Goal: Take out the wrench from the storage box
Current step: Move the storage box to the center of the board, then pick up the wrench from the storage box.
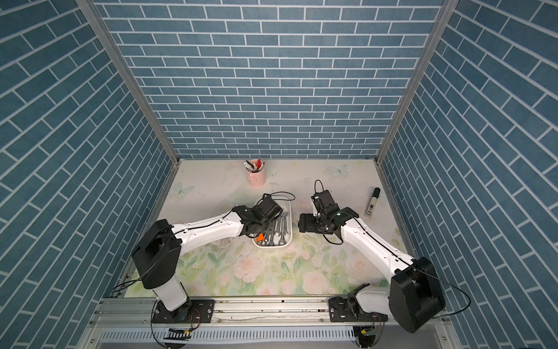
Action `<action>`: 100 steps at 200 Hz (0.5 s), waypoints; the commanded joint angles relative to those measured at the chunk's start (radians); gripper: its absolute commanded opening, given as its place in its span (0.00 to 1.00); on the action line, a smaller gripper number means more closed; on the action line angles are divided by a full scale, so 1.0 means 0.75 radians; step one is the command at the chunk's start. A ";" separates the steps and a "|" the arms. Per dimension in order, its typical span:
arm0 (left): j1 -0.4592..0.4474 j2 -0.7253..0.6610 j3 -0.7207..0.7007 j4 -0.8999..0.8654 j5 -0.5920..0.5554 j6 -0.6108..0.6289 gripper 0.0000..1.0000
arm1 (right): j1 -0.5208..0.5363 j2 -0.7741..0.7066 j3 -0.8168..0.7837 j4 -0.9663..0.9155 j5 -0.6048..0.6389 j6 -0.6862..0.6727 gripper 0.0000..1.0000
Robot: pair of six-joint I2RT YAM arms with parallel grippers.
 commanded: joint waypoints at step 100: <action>0.070 0.262 0.161 -0.105 -0.086 -0.082 0.43 | -0.042 -0.001 -0.018 -0.027 0.001 -0.011 0.88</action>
